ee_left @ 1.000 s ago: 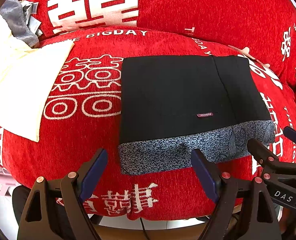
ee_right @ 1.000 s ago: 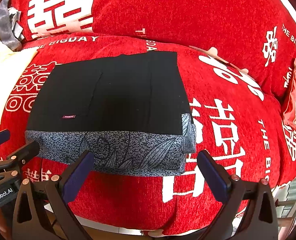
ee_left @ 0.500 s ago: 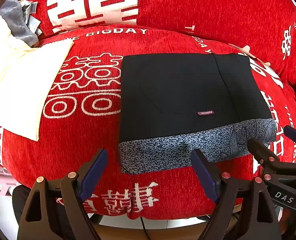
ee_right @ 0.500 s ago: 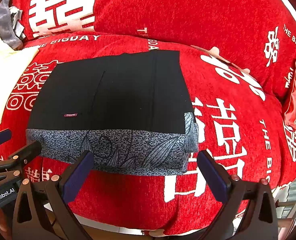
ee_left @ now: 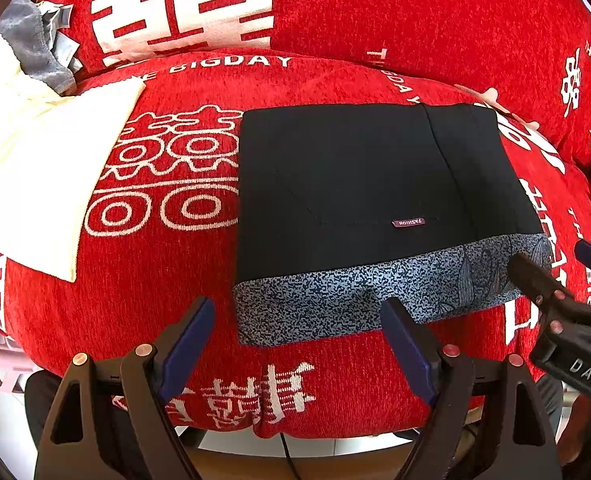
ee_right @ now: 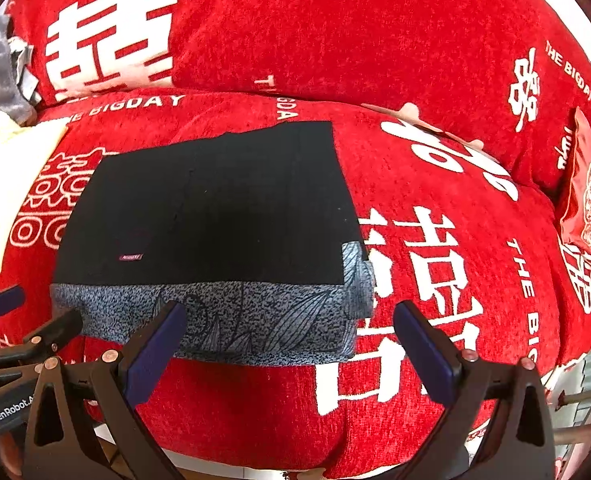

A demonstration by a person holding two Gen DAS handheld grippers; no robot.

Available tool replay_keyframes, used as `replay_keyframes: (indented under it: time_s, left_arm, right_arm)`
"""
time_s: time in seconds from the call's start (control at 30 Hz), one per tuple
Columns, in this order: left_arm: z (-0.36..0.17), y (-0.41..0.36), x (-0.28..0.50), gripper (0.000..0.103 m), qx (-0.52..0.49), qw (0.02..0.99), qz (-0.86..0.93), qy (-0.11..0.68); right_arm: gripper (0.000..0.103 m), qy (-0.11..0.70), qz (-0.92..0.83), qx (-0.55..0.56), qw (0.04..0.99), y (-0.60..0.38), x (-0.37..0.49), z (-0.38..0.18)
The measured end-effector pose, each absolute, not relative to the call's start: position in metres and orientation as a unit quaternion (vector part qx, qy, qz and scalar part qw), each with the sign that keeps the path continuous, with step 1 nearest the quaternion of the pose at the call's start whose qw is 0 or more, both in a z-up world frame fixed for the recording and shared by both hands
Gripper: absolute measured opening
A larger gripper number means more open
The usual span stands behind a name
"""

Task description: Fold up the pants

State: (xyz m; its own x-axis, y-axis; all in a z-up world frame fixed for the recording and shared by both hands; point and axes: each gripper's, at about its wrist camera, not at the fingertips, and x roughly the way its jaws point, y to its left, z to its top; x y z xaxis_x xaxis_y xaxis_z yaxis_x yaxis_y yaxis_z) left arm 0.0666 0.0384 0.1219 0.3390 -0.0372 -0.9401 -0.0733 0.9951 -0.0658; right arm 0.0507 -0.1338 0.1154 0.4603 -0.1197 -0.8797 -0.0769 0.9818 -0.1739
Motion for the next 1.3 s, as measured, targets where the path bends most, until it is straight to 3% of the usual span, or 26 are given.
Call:
replay_keyframes:
  time_s: [0.9,1.1,1.3]
  left_arm:
    - [0.123,0.043,0.071,0.086,-0.059,0.810,-0.011,0.583]
    - [0.128,0.052,0.058,0.090,-0.076,0.833,0.008,0.548]
    - [0.099,0.056,0.034,0.090,-0.003,0.835,0.052,0.548]
  right_arm:
    - [0.103,0.529,0.008,-0.086,0.844,-0.135,0.046,0.112]
    - [0.103,0.525,-0.004,-0.088,0.846,-0.141,0.038,0.112]
    - [0.103,0.542,-0.015,-0.074,0.837,-0.147,0.006,0.086]
